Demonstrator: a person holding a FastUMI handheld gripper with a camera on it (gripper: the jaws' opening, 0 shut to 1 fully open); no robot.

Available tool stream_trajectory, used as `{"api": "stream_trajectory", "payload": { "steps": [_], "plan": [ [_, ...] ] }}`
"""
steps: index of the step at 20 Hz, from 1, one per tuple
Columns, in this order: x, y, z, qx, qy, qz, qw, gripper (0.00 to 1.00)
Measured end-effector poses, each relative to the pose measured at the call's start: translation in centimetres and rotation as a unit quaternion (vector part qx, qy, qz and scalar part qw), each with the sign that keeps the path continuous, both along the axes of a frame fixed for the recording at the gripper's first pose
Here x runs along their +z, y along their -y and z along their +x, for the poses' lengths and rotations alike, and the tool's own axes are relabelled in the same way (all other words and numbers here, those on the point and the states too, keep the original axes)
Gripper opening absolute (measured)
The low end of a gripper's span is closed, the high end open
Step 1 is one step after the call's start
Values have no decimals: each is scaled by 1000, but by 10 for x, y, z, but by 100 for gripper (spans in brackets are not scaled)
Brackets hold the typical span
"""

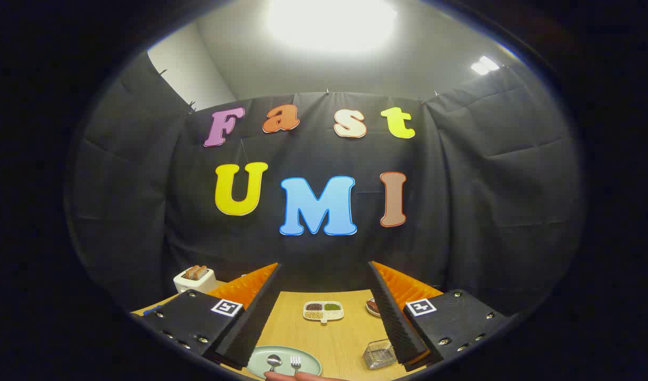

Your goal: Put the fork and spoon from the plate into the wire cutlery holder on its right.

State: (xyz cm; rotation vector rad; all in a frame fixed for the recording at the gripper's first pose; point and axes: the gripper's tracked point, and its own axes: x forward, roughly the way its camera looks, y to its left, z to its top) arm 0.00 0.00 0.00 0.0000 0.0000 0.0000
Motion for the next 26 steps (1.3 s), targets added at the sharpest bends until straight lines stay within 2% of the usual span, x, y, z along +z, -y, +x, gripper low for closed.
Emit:
{"api": "stream_trajectory", "payload": {
  "steps": [8, 12, 15, 20, 26],
  "plan": [
    [1, 3, -3, 6, 4, 5, 1000, 97],
    [-12, -11, -3, 44, -9, -59, 997, 97],
    [-18, -16, -10, 53, -22, -39, 998, 97],
    [-51, -24, -10, 72, -79, -50, 993, 97],
    [-106, -41, -17, 127, -159, -75, 976, 97]
  ]
}}
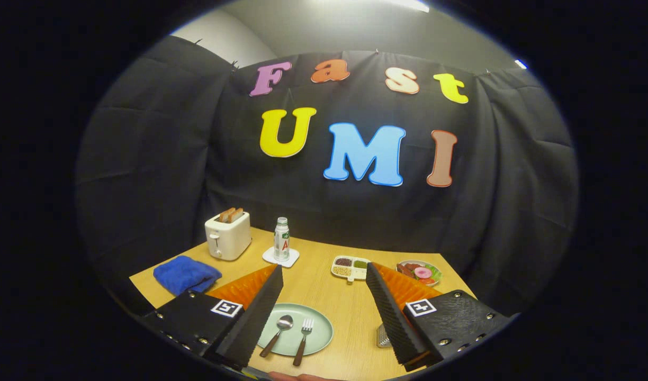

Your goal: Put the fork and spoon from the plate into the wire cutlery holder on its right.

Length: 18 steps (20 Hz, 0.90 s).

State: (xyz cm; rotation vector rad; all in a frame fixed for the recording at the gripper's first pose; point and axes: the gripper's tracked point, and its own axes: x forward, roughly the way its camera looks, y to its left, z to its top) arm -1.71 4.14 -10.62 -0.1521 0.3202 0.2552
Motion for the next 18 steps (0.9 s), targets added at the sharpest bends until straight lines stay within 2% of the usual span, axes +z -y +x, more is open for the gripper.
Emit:
{"api": "stream_trajectory", "payload": {
  "steps": [5, 12, 15, 18],
  "plan": [
    [-65, -1, -2, 33, -97, -64, 993, 97],
    [-120, -6, -7, 47, -179, -87, 979, 97],
    [-160, 0, -20, 51, -248, -120, 960, 97],
    [-192, 0, -35, 54, -322, -117, 938, 95]
  ]
}}
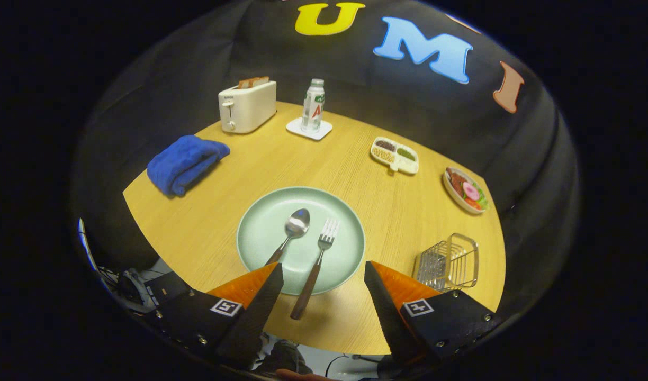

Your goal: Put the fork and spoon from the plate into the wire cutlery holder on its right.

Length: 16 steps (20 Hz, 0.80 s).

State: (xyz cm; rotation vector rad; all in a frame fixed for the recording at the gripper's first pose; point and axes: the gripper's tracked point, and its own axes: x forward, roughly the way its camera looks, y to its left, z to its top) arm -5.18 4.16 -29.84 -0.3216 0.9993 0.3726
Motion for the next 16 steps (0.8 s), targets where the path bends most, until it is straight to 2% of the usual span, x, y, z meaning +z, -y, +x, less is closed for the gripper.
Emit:
{"api": "stream_trajectory", "payload": {
  "steps": [3, 6, 7, 8, 11, 12, 15, 16],
  "plan": [
    [-17, 2, 1, -8, -29, -5, 1000, 95],
    [-36, 1, 2, 2, -54, -15, 998, 95],
    [-41, 2, 0, 7, -62, -19, 998, 92],
    [-45, 0, 1, 11, -66, -19, 998, 84],
    [-56, -3, 4, 26, -74, -29, 996, 83],
    [-57, -5, 3, 31, -84, -32, 996, 77],
    [-66, -5, 7, 37, -90, -49, 994, 71],
    [-66, 0, 7, 34, -102, -61, 992, 65]
  ]
}}
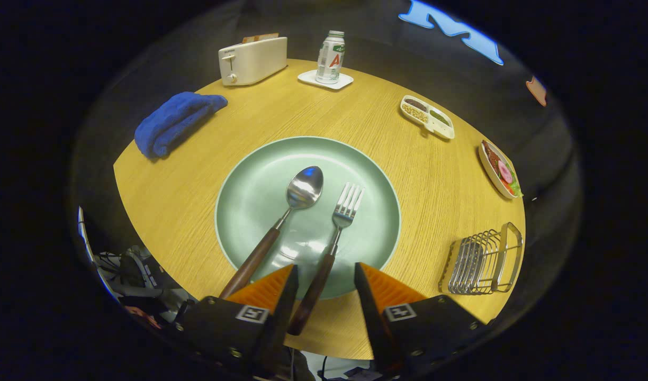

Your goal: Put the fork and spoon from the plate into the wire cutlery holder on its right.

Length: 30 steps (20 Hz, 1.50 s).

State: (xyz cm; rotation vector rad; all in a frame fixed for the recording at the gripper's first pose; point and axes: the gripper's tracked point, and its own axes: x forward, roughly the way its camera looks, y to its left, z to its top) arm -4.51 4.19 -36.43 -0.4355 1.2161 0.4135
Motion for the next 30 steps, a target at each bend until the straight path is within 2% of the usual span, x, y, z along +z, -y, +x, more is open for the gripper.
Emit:
{"api": "stream_trajectory", "payload": {
  "steps": [2, 4, 5, 7, 9, 10, 13, 15, 22, 25, 27, 28, 30],
  "plan": [
    [-7, -3, 1, -13, -12, -2, 1000, 41],
    [-6, -3, 2, -21, -28, -8, 999, 40],
    [-26, 6, 8, -25, -30, -33, 999, 40],
    [-7, 5, 7, -36, -58, -32, 997, 11],
    [-15, 3, 11, -38, -70, -30, 996, 11],
    [-15, 5, 12, -24, -81, -36, 996, 1],
    [-4, 12, 10, 4, -114, -38, 993, 1],
    [9, 17, 10, 6, -140, -29, 990, 0],
    [59, 55, 22, 74, -139, -60, 986, 1],
    [82, 77, 31, 112, -107, -74, 985, 1],
    [93, 89, 43, 163, -69, -85, 981, 1],
    [101, 102, 52, 179, -47, -109, 977, 1],
    [112, 125, 49, 183, -55, -131, 973, 1]
  ]
}}
